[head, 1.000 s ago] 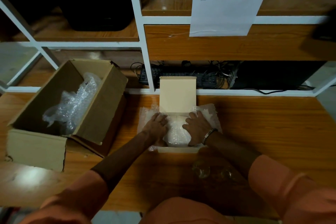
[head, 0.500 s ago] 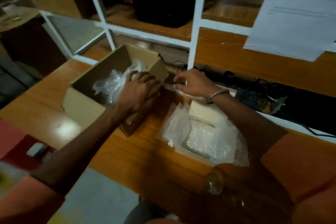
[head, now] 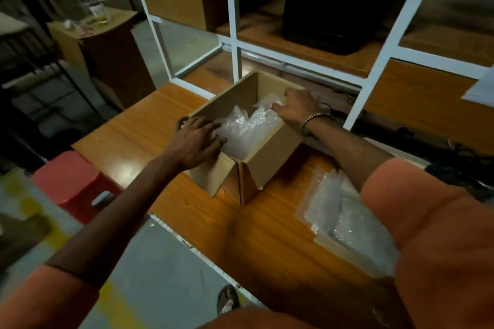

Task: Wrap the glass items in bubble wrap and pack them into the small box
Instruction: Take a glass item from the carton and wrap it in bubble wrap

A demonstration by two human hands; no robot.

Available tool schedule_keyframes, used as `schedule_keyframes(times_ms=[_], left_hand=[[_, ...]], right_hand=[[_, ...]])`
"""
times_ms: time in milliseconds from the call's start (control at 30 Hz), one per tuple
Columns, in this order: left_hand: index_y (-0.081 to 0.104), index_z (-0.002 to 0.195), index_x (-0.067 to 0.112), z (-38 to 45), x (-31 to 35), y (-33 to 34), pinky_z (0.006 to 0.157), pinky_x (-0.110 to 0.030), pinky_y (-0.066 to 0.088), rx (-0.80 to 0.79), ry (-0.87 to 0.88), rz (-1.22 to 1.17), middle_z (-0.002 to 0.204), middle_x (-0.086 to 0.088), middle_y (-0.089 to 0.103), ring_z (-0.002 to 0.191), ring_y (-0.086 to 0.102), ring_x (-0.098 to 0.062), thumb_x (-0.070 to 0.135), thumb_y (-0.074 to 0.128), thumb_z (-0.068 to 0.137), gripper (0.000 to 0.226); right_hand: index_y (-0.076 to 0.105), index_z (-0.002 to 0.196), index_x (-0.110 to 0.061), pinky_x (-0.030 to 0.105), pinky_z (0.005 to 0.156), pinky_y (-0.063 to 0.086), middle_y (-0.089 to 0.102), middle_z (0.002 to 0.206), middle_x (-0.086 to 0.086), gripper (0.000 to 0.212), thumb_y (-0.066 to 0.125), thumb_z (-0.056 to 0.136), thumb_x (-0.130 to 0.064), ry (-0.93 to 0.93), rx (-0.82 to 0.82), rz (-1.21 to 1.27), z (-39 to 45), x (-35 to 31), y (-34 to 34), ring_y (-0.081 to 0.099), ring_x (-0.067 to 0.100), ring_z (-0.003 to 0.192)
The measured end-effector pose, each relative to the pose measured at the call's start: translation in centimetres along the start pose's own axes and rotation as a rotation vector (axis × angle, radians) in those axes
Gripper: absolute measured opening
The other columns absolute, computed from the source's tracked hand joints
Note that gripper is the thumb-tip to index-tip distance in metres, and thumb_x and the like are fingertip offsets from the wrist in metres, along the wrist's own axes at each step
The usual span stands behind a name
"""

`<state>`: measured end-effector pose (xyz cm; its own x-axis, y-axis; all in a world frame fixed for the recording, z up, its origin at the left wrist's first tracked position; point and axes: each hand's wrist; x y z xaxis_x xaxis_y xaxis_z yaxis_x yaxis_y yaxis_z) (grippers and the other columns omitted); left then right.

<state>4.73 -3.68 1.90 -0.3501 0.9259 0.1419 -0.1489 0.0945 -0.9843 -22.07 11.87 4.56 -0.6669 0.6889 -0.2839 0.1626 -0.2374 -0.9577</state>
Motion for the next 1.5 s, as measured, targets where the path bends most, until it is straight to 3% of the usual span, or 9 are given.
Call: schedule_keyframes(times_ms=[133,333,533,733,867,1000,1167,1367,1500], left_hand=[[0.054,0.153,0.018,2.1,-1.8,-0.2,0.125,-0.055,0.014,0.004,0.100,-0.010,0.157,-0.012,0.053,0.151,0.041,-0.029,0.068,0.028,0.098,0.078],[0.047,0.158,0.018,7.6,1.3,-0.3,0.122,-0.051,0.032,0.195,0.198,-0.148,0.157,-0.010,0.053,0.145,0.047,-0.027,0.073,0.042,0.103,0.078],[0.042,0.161,0.020,11.9,9.0,0.1,0.113,-0.053,0.044,0.409,0.289,-0.458,0.153,-0.007,0.056,0.140,0.051,-0.025,0.065,0.060,0.100,0.078],[-0.020,0.165,0.035,12.9,13.8,-0.3,0.130,-0.065,0.011,0.252,0.234,-1.007,0.176,-0.012,-0.003,0.164,0.007,-0.030,0.069,0.075,0.088,0.126],[-0.007,0.170,0.017,11.2,16.0,-2.2,0.117,-0.049,-0.002,0.346,0.218,-0.887,0.173,-0.018,-0.006,0.159,-0.003,-0.022,0.057,0.080,0.089,0.125],[0.000,0.170,0.030,10.3,17.5,-3.3,0.122,-0.058,0.002,0.257,0.279,-0.732,0.175,-0.018,-0.002,0.162,0.000,-0.039,0.065,0.079,0.083,0.122],[0.011,0.167,0.047,6.7,21.1,-3.6,0.125,-0.063,0.028,-0.066,0.392,-0.850,0.173,0.000,0.028,0.157,0.028,-0.027,0.061,0.081,0.084,0.110],[0.007,0.169,0.037,1.8,25.4,-2.3,0.115,-0.067,0.041,0.003,0.434,-0.696,0.147,-0.009,0.061,0.127,0.064,-0.029,0.037,0.075,0.094,0.101],[0.062,0.138,0.017,-1.7,26.5,-2.2,0.095,-0.056,0.061,0.050,0.310,-1.014,0.113,-0.001,0.073,0.104,0.073,-0.020,0.022,0.058,0.108,0.030]], right_hand=[[0.076,0.080,-0.024,0.048,0.092,0.059,0.074,0.083,-0.004,0.011,0.069,0.085,-0.031,0.038,0.135,0.185,0.9,0.3,0.5,0.072,0.023,0.091],[0.083,0.102,-0.019,0.017,0.083,0.056,0.078,0.101,-0.007,0.012,0.075,0.095,-0.024,-0.064,0.344,0.696,-0.4,-2.5,-6.1,0.070,0.001,0.092],[0.083,0.097,-0.017,0.022,0.068,0.053,0.079,0.087,-0.002,0.008,0.076,0.093,-0.019,0.021,0.436,0.938,-5.3,-0.5,-11.1,0.072,0.008,0.084],[0.069,0.071,-0.026,0.055,0.093,0.058,0.067,0.087,0.001,0.023,0.058,0.091,-0.023,0.187,0.352,1.094,-8.7,4.5,-11.6,0.067,0.022,0.093],[0.055,0.074,-0.026,0.029,0.064,0.047,0.055,0.072,-0.011,0.022,0.049,0.094,-0.021,0.169,0.270,1.179,-11.5,6.1,-11.1,0.054,0.008,0.065],[0.054,0.068,-0.027,0.032,0.059,0.029,0.046,0.069,-0.008,0.025,0.047,0.090,-0.018,0.083,0.234,1.204,-14.0,6.8,-11.8,0.039,0.011,0.063],[0.057,0.072,-0.020,0.044,0.063,0.010,0.046,0.064,-0.004,0.018,0.053,0.089,-0.015,0.108,0.154,1.323,-18.3,9.2,-13.6,0.036,0.015,0.057],[0.073,0.096,-0.011,0.018,0.035,0.029,0.060,0.076,0.003,0.008,0.066,0.099,-0.008,0.151,0.165,1.198,-24.3,13.4,-13.7,0.041,0.009,0.051],[0.080,0.105,-0.009,0.033,0.066,0.050,0.076,0.096,0.008,0.012,0.079,0.094,-0.015,0.235,0.216,1.142,-28.0,16.6,-13.6,0.064,0.024,0.077]])
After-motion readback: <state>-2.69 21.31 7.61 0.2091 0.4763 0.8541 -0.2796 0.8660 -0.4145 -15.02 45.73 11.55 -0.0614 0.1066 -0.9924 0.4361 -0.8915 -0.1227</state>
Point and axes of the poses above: each hand's wrist, its own z-axis towards the middle knuckle, its own y-axis out of the palm, x = y × z
